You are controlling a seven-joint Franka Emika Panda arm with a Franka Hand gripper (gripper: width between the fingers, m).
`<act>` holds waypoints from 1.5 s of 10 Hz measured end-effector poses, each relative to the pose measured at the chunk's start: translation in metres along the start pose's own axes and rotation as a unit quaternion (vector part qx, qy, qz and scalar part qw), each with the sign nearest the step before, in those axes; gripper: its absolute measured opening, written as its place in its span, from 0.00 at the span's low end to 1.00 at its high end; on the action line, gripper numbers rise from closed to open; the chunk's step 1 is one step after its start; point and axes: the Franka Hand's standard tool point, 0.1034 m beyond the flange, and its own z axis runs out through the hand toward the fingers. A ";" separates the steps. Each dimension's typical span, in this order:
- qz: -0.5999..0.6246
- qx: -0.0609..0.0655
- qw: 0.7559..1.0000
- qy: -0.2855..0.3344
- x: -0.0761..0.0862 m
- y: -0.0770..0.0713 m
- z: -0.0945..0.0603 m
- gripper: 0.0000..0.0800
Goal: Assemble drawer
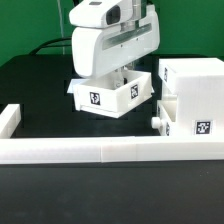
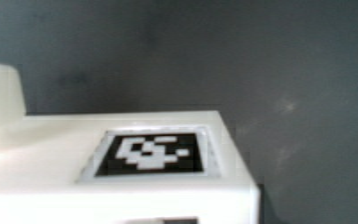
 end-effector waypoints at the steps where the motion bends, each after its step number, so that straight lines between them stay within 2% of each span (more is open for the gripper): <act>1: -0.035 0.000 0.999 0.000 0.000 0.000 0.000 0.05; 3: -0.102 0.000 0.995 -0.001 -0.002 0.001 0.000 0.05; 5: -0.217 -0.011 0.976 -0.011 -0.004 0.006 -0.001 0.05; 8: -0.332 -0.013 0.943 -0.027 -0.006 0.007 0.000 0.05; 12: -0.326 -0.013 0.945 -0.026 -0.005 0.008 0.000 0.06; 15: -0.326 -0.017 0.945 -0.024 0.002 0.017 0.001 0.06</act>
Offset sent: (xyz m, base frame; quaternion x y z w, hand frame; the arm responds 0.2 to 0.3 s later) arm 0.0072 -0.0119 0.0037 -0.0617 -0.0012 -0.3283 0.9426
